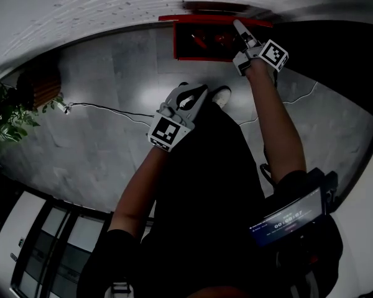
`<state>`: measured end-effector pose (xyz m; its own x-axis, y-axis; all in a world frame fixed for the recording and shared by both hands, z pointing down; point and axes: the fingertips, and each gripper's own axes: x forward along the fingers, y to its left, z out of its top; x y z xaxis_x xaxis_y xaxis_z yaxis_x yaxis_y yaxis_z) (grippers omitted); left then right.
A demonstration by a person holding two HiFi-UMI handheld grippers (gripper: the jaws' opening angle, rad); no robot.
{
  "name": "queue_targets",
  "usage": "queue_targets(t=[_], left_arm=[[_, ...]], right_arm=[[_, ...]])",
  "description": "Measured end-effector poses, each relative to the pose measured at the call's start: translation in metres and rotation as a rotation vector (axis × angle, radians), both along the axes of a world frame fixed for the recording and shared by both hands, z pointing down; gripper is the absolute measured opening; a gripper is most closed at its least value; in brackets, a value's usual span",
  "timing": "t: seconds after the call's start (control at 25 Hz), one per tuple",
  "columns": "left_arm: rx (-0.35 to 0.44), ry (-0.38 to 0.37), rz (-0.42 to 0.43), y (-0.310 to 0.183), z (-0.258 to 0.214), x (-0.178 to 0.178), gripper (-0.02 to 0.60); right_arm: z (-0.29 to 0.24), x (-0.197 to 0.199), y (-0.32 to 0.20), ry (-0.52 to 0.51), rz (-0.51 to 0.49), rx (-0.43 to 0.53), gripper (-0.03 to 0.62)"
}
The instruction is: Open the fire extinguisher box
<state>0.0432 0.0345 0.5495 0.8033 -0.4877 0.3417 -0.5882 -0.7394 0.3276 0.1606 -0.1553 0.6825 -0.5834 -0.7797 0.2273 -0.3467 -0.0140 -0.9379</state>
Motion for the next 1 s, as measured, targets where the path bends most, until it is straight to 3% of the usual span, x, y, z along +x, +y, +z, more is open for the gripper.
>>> queue_targets(t=[0.32,0.72,1.0], left_arm=[[0.008,-0.004,-0.032,-0.002,-0.002,-0.007,0.001],[0.041,-0.004,-0.021,-0.008,-0.009,-0.002,0.002],[0.086,-0.011,-0.004,-0.002,-0.042,0.000,0.002]], right_arm=[[-0.011,0.020,-0.046,0.020,0.035,0.048,0.072],[-0.012,0.018,-0.021,0.033,0.001,0.023,0.072],[-0.077,0.001,0.011,0.064,-0.120,0.139,0.072]])
